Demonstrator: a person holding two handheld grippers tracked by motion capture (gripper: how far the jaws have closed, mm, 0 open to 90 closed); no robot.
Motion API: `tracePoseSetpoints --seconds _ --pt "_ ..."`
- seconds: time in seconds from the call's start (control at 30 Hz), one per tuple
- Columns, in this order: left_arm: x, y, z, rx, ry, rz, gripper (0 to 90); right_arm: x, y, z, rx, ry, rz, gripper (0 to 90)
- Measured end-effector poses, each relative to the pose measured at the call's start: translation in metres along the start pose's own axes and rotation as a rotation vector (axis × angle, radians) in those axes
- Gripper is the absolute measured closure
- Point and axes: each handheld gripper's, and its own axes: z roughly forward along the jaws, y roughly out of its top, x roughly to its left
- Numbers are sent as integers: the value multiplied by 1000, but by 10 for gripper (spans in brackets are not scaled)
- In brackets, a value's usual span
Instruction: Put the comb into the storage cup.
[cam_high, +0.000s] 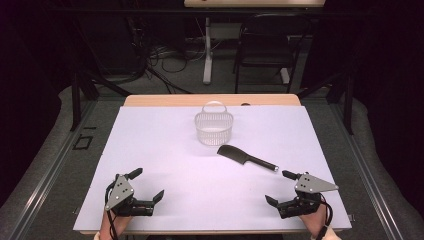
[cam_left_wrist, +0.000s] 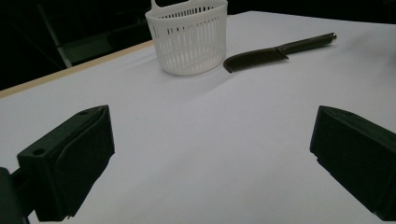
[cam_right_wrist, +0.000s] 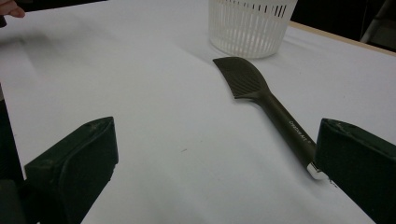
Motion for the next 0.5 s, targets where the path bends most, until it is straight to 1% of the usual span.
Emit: tracePoseSetpoints --seconds 0.23,0.3,0.43,0.47,0.5 --pt "0 0 3 2 -1 -4 0 0 1 1 6 4 -3 0" --pt "0 0 3 3 -4 -3 0 0 2 2 -4 5 -7 0" --pt "1 0 2 -1 2 -6 0 0 2 3 8 3 -8 0" --pt "1 0 2 0 -3 -6 0 0 3 4 19 -2 -22 0" --pt "1 0 2 0 -3 -6 0 1 3 5 17 -6 -31 0"
